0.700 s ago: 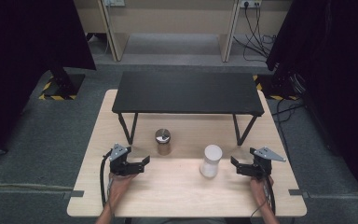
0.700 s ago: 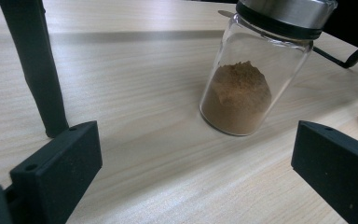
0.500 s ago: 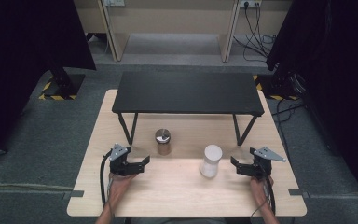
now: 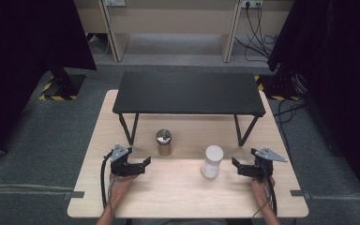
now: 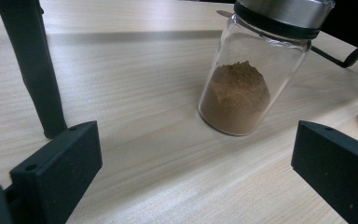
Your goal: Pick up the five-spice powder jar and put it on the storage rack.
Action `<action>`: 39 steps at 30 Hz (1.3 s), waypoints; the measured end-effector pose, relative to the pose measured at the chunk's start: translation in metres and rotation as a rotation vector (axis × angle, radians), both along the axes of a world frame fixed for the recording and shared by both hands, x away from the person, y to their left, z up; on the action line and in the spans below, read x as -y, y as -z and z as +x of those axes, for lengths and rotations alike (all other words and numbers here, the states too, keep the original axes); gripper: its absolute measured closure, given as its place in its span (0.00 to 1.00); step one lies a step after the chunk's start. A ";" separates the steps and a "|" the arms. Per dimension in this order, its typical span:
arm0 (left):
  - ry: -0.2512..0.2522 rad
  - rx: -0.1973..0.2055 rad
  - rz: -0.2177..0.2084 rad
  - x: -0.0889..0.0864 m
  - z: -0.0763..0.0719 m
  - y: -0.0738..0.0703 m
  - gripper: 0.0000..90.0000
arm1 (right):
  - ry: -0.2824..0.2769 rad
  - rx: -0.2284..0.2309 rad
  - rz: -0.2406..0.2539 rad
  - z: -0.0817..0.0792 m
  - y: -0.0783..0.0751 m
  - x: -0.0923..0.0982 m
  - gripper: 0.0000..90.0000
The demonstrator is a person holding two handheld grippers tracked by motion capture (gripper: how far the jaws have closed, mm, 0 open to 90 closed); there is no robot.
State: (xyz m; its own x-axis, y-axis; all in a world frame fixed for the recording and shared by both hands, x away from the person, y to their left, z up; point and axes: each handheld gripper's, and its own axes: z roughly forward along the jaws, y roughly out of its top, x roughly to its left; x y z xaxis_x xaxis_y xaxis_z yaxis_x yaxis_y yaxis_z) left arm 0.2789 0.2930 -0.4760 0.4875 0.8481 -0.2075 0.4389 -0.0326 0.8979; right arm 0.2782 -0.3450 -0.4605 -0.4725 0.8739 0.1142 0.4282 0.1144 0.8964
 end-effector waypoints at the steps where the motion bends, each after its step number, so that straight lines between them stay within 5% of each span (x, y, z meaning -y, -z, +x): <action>1: 0.000 0.000 0.000 0.000 0.000 0.000 0.01 | 0.000 0.000 0.000 0.000 0.000 0.000 0.01; 25: 0.035 0.013 0.026 0.005 0.002 -0.001 0.01 | -0.005 0.000 -0.006 0.000 0.000 -0.001 0.01; 39: 0.079 0.036 0.043 0.023 0.012 -0.009 0.01 | -0.005 0.001 -0.006 0.000 0.000 -0.001 0.01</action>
